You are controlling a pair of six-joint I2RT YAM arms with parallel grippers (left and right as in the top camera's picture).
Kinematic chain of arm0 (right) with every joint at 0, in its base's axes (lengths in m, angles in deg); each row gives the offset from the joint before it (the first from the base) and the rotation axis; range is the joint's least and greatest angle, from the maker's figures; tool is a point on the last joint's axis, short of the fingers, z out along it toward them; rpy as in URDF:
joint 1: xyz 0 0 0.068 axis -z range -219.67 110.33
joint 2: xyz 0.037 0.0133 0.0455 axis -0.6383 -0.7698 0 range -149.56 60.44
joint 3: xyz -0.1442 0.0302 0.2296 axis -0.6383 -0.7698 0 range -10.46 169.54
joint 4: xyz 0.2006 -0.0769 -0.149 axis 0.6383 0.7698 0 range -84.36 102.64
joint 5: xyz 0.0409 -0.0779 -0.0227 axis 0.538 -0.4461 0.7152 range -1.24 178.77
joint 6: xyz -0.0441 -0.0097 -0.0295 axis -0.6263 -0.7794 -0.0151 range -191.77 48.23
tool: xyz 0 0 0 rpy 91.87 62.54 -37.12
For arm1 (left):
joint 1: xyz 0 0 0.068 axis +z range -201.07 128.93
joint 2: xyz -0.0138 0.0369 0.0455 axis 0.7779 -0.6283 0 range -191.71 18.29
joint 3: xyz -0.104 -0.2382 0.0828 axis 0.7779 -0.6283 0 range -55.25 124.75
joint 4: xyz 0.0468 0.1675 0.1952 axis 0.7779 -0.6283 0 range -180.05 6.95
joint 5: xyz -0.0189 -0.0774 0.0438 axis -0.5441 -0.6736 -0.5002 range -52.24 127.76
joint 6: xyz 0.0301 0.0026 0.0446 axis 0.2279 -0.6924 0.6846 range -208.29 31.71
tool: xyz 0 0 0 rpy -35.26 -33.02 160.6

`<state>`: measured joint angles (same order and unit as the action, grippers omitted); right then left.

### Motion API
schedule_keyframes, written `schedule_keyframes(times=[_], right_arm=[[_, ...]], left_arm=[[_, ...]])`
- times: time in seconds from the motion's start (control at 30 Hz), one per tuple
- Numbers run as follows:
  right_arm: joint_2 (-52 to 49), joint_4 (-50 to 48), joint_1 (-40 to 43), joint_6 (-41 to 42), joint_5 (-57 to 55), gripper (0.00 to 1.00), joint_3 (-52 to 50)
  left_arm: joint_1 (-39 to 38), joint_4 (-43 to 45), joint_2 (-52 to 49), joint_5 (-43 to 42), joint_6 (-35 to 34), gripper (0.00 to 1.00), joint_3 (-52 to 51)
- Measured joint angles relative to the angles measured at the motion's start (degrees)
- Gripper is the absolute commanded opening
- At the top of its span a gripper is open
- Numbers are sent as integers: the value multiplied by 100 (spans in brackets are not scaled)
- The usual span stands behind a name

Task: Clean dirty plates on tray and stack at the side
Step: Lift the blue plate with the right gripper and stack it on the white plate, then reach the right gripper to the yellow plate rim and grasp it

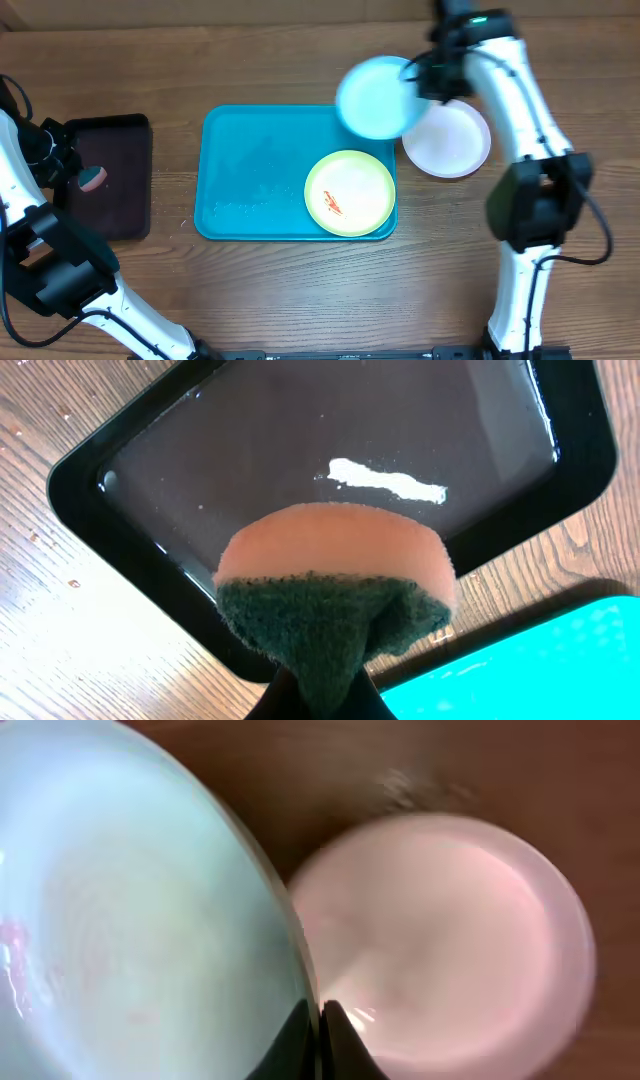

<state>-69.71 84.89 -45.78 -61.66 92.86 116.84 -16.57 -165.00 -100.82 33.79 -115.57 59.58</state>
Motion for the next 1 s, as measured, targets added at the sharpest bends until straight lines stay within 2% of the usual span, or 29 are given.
schedule_keyframes(times=[0.13, 0.43, 0.5, 0.53, 0.6, 0.67, 0.87, 1.0], right_arm=[[0, 468, 669, -101, 411, 4, -66], [0, 481, 1314, -227, 387, 5, -728], [0, 479, 1390, -223, 310, 14, -841], [0, 485, 1425, -232, 291, 23, -883], [0, 481, 1469, -210, 251, 50, -905], [0, 481, 1486, -238, 240, 66, -905], [0, 476, 1469, -358, 616, 70, -905], [0, 503, 1360, -977, 1447, 70, -905]], left_arm=[[0, 22, 0, -13, 0, 4, 0], [0, 35, 0, -13, 0, 4, 0], [0, 37, 0, -15, 0, 4, 0], [0, 44, 0, -15, 0, 5, 0], [0, 61, 0, -15, 0, 4, 0], [0, 66, 0, -15, 0, 4, 0], [0, 74, 0, -15, 0, 4, 0], [0, 74, 0, -15, 0, 4, 0]])
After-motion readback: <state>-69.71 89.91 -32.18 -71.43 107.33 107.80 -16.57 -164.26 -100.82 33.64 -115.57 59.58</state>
